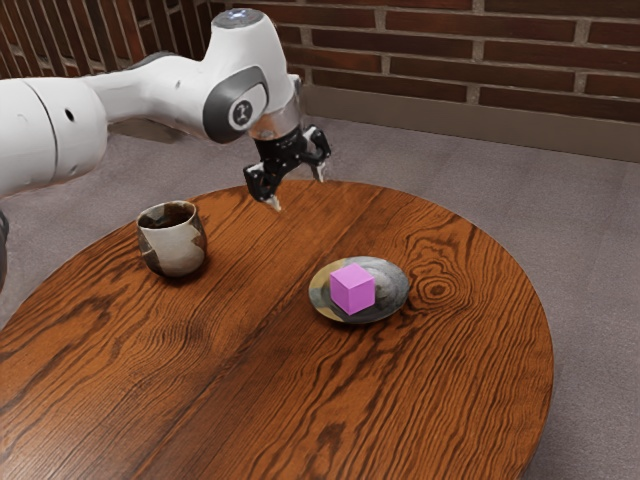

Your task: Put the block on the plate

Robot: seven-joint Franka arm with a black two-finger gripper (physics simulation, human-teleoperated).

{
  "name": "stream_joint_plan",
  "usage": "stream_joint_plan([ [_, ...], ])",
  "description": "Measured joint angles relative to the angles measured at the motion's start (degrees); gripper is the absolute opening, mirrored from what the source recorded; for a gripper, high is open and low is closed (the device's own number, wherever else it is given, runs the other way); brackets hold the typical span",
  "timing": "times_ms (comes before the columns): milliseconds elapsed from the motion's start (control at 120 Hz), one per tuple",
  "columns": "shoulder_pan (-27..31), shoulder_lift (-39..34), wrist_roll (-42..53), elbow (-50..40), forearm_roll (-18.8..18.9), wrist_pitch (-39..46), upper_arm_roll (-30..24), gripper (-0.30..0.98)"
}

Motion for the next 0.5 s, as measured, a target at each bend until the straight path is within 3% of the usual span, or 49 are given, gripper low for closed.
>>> stream_joint_plan([
  [125,0.82,-3.93,10.19,-0.17,0.87,-5.39,2.31,0.68],
  [500,1.98,-17.83,32.67,-10.76,5.33,-14.90,2.61,0.68],
])
